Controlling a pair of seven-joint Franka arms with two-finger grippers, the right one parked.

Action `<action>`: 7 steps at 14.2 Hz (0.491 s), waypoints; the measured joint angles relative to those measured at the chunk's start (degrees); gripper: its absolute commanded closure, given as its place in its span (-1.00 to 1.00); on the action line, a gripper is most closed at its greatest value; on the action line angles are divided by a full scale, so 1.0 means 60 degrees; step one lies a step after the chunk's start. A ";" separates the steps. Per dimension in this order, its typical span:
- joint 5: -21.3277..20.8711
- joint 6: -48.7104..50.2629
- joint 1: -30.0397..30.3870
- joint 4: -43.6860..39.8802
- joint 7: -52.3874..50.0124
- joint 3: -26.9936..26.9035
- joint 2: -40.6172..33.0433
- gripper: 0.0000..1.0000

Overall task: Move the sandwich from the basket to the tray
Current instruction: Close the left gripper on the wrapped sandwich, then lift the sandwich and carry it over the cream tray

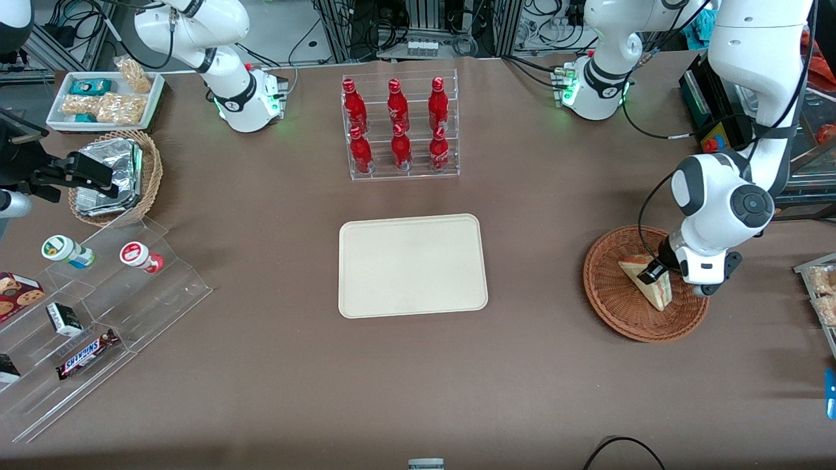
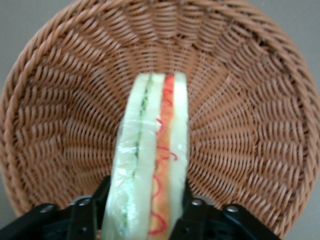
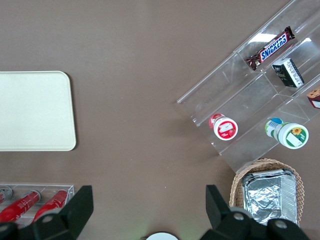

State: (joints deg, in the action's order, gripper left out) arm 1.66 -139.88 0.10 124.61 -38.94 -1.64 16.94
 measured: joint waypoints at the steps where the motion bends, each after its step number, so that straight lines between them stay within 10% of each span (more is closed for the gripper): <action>1: -0.0001 0.0587 -0.0026 -0.0201 0.0021 0.0020 -0.0090 1.00; 7: -0.0020 0.3953 -0.1528 -0.2425 0.2195 0.0106 -0.0414 0.95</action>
State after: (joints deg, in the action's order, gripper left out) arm 1.54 -116.17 -9.06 110.06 -25.77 -1.01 14.45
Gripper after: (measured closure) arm 0.841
